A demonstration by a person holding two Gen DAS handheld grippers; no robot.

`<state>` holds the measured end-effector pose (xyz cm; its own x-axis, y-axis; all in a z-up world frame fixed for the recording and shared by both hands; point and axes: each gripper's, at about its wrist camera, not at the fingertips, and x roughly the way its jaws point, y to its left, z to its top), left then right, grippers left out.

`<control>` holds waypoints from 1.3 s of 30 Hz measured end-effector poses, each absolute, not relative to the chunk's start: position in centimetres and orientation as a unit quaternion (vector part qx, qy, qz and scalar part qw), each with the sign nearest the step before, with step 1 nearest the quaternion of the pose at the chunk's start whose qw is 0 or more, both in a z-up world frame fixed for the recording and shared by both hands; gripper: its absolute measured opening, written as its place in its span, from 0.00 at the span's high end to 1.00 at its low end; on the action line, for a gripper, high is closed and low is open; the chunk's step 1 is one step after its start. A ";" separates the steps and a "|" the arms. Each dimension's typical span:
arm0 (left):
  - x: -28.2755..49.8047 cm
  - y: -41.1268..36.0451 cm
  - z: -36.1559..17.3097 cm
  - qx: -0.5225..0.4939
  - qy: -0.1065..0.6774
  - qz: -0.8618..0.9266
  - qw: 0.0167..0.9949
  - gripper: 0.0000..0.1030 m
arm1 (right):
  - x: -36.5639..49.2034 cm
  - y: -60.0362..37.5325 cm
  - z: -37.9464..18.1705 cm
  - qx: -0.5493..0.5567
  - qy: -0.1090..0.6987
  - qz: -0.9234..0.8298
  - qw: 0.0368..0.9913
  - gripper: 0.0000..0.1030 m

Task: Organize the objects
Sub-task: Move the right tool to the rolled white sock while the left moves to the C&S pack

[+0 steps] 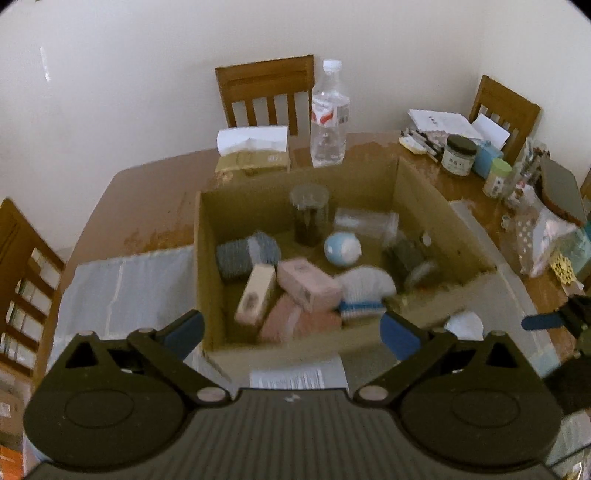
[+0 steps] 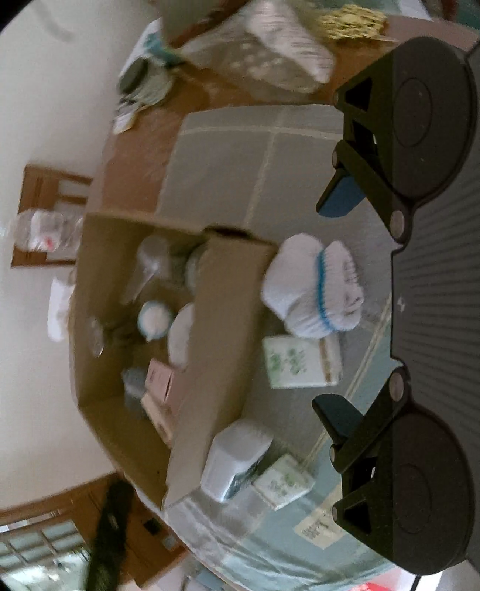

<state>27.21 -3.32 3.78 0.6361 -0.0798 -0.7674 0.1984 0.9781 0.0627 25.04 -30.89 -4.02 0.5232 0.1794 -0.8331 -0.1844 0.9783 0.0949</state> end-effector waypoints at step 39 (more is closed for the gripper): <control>21.3 -3.0 -6.0 0.031 0.489 -0.005 0.872 0.02 | 28.4 -31.9 -8.3 0.028 0.481 0.035 0.876 0.00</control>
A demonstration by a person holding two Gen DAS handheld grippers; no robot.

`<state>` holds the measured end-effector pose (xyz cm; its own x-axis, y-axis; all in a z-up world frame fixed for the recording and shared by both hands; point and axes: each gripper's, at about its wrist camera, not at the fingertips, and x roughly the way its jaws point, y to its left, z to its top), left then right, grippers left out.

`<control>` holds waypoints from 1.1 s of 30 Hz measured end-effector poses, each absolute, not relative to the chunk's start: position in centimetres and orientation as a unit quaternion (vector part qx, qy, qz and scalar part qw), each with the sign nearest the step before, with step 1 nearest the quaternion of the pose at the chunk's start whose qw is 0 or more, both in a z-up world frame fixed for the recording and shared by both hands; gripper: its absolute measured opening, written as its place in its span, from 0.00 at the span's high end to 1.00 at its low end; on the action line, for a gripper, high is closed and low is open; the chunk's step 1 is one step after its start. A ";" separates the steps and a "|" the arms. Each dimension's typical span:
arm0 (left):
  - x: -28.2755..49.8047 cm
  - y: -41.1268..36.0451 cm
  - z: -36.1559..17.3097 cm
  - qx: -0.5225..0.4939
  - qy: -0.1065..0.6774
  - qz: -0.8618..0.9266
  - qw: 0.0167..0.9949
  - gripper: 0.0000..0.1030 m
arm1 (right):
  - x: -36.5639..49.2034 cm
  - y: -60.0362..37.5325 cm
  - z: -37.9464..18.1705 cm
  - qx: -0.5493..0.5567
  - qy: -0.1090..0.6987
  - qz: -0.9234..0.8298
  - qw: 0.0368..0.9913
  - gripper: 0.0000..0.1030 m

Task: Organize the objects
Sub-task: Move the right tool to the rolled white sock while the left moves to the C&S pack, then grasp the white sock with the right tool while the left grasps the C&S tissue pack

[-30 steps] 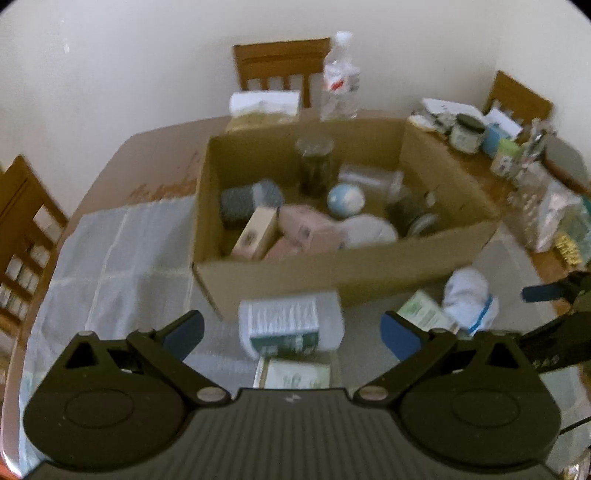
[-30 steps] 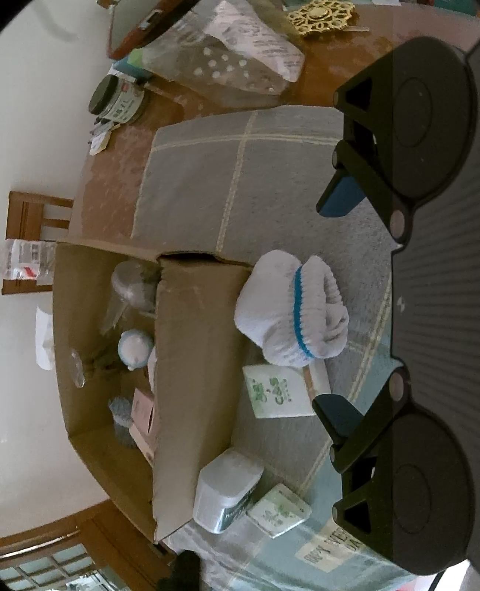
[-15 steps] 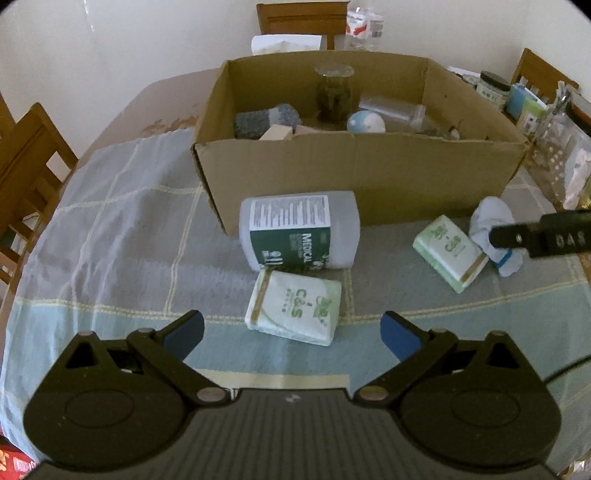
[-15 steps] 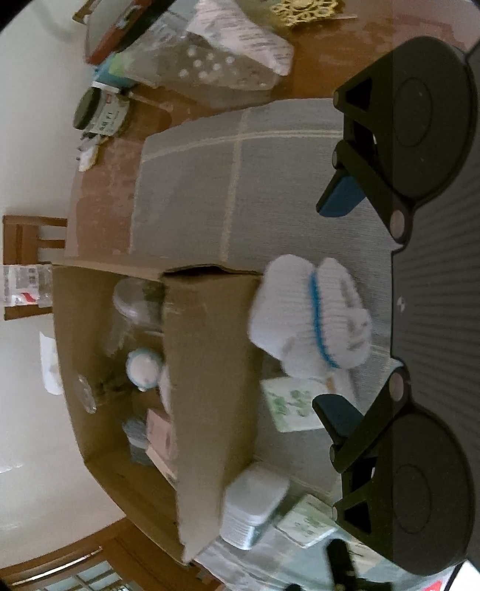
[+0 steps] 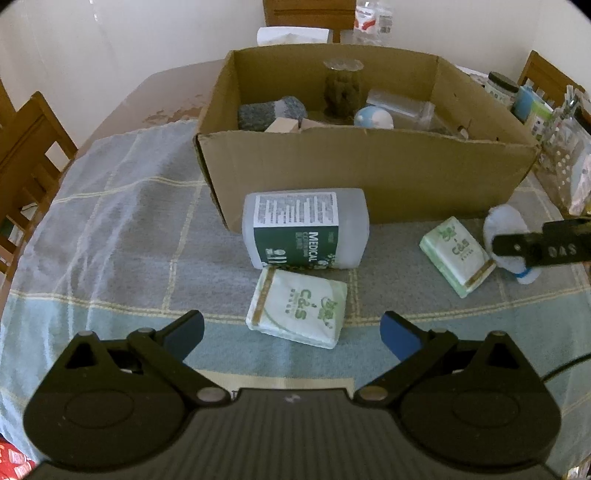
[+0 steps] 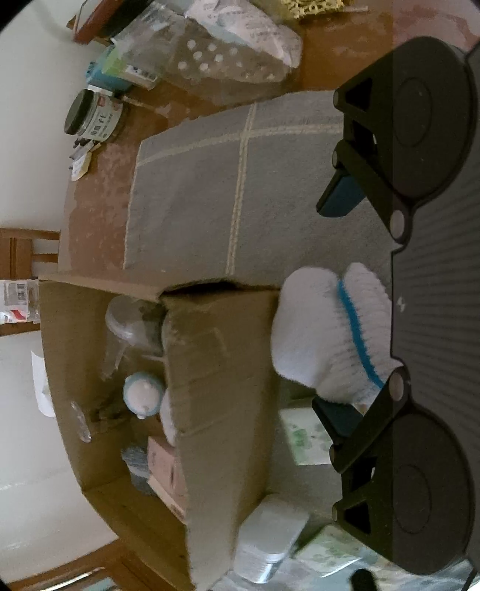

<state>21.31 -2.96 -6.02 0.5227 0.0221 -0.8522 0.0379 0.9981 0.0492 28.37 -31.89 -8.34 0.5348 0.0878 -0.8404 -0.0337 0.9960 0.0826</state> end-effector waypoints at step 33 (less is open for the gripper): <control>24.3 -2.3 -10.6 0.045 0.489 -0.064 0.869 0.07 | 26.0 -31.9 -10.1 -0.042 0.467 0.079 0.880 0.00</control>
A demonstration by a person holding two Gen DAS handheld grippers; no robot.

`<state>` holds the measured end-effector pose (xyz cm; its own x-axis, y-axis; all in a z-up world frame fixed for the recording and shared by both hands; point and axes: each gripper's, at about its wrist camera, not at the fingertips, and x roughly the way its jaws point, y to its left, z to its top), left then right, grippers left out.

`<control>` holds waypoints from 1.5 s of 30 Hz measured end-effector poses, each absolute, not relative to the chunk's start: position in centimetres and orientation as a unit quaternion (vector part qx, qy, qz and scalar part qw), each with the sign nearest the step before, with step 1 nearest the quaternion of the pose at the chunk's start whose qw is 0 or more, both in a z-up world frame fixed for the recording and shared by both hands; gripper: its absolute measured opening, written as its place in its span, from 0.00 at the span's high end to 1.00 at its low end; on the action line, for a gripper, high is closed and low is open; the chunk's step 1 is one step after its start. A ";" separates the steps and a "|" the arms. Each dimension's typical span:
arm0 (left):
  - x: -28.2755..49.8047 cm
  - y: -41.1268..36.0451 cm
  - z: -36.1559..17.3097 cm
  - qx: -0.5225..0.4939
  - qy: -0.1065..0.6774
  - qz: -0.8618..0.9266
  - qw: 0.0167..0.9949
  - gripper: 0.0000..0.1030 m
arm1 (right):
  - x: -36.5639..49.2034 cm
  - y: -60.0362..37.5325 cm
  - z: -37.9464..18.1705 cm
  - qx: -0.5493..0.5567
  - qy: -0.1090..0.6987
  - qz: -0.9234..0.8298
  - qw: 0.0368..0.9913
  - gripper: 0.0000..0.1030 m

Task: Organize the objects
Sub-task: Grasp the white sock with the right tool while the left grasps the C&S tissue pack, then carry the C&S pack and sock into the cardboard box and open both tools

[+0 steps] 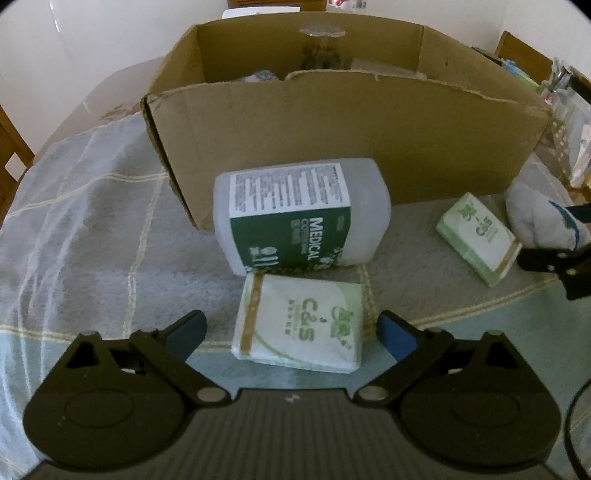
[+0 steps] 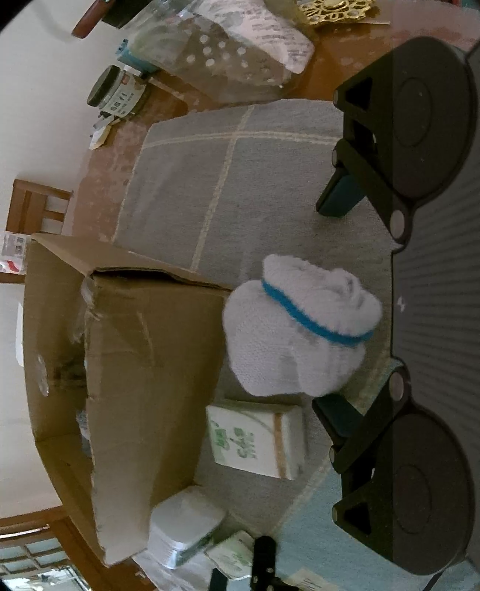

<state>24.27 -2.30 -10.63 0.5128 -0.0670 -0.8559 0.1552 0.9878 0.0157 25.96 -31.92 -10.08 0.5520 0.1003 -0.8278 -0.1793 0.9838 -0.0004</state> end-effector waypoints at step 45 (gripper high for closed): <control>23.0 -3.8 -1.4 0.095 0.513 -0.193 0.831 0.38 | 24.5 -30.5 -0.6 -0.092 0.486 0.196 0.847 0.31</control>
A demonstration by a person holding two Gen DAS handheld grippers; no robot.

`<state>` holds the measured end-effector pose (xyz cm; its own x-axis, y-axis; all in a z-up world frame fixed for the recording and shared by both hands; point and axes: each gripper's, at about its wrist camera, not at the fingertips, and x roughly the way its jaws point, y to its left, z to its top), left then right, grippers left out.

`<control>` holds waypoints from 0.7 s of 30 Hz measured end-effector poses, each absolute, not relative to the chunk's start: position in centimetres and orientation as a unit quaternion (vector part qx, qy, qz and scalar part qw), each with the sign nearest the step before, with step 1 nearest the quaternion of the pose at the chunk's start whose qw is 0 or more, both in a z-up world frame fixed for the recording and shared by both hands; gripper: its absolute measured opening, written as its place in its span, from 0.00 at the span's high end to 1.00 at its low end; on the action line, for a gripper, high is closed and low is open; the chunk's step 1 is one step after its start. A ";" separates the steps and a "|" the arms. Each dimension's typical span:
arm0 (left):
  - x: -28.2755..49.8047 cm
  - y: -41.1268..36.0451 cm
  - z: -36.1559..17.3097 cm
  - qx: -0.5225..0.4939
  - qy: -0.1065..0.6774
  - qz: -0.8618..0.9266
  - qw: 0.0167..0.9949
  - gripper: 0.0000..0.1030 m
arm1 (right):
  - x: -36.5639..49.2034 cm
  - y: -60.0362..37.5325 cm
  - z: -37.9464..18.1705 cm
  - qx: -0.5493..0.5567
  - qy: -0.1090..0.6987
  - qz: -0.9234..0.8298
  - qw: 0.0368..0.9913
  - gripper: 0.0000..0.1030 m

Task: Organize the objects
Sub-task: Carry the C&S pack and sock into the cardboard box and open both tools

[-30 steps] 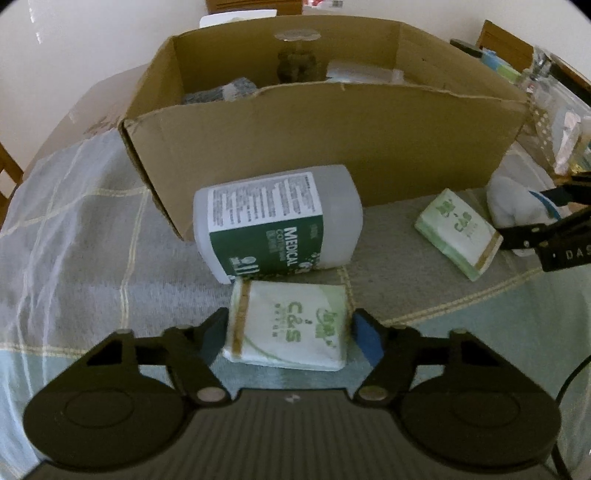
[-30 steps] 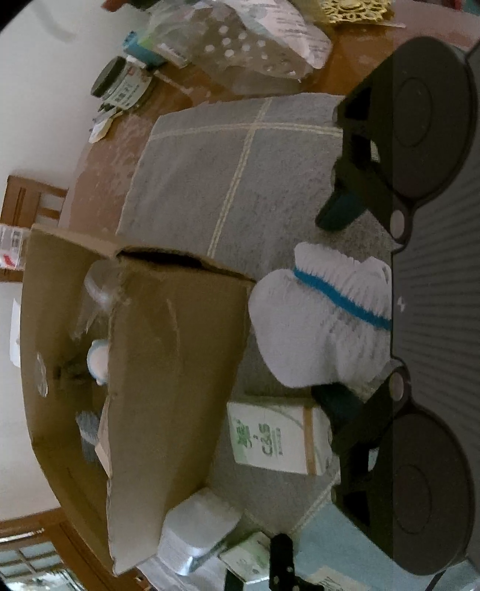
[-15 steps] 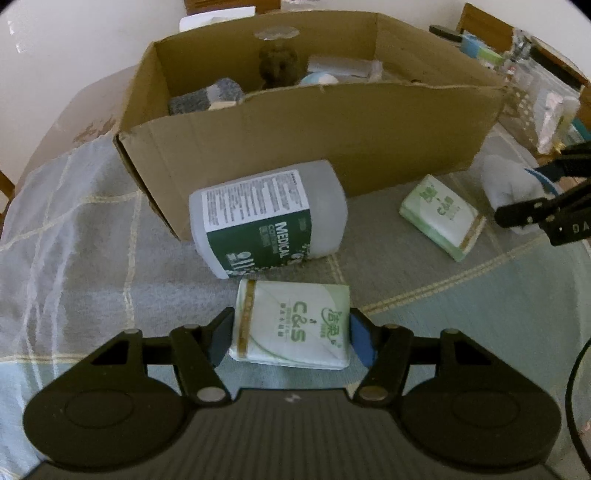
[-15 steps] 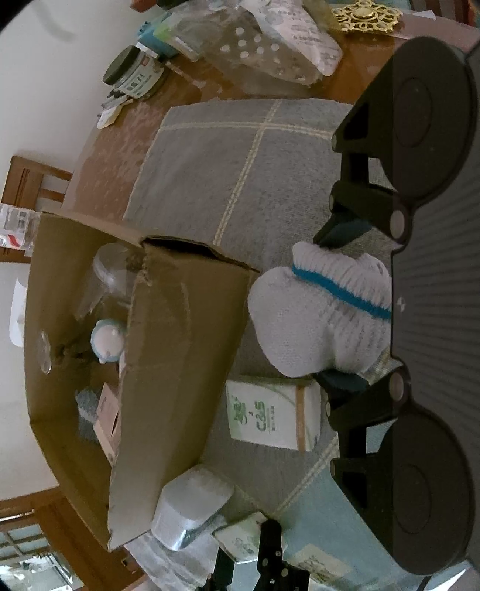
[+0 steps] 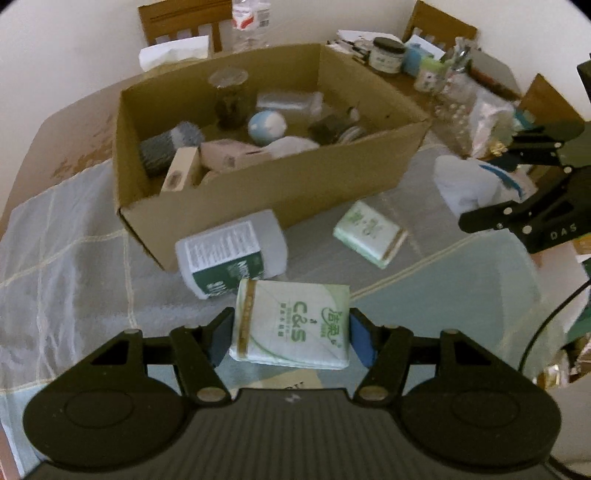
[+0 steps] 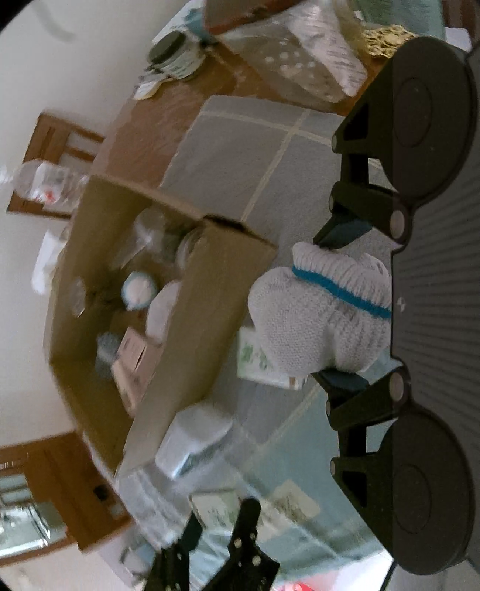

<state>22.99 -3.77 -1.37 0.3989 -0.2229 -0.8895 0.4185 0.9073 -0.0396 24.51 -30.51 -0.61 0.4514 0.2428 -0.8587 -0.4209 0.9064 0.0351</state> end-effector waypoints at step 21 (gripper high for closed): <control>31.0 -3.7 5.4 0.117 0.430 -0.159 0.881 0.32 | 28.5 -28.0 6.7 -0.099 0.406 0.245 0.875 0.31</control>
